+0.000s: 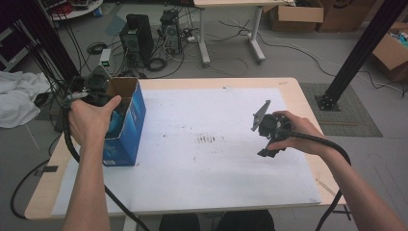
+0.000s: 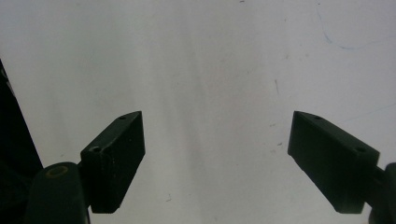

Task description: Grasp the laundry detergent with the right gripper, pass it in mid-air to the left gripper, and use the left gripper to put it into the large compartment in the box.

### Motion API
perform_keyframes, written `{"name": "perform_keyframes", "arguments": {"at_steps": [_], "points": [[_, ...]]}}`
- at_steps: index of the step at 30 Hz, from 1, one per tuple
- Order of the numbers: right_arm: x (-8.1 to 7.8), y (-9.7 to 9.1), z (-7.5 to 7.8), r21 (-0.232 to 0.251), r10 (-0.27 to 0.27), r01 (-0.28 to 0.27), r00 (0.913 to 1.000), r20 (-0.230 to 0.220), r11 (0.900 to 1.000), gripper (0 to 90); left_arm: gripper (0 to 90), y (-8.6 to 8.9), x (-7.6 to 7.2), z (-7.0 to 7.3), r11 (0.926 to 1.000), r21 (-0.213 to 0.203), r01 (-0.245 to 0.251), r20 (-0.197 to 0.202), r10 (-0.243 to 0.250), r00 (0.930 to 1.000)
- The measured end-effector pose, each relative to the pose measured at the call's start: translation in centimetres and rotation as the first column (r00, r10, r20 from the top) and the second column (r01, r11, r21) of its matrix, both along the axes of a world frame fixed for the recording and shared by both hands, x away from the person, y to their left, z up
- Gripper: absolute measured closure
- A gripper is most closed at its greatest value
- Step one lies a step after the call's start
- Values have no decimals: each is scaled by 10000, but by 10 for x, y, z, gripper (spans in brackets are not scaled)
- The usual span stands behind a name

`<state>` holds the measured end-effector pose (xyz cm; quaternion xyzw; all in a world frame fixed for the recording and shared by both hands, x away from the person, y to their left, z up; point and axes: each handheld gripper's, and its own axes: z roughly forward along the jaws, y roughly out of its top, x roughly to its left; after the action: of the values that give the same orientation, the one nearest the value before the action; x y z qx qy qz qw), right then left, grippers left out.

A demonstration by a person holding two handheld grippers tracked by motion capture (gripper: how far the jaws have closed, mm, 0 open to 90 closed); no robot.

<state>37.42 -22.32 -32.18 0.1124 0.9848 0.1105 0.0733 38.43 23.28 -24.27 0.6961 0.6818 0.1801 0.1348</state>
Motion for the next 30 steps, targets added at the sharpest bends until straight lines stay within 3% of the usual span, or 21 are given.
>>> {"name": "perform_keyframes", "arguments": {"at_steps": [9, 23, 30], "points": [[0, 0, 1, 0, 12, -12, 10000, 3, 10000, 184, 187, -23, -3, 31, 9969, 471, 637, 486, -660, 9966], [0, -2, 3, -24, -15, 15, 10000, 1, 10000, 180, 172, -59, -7, 71, 9761, 1035, 1910, 532, -1972, 9789], [1, -3, 3, 57, -29, 29, 10000, 3, 10000, 180, 171, -72, -9, 89, 9688, 1138, 2202, 719, -2291, 9707]]}}
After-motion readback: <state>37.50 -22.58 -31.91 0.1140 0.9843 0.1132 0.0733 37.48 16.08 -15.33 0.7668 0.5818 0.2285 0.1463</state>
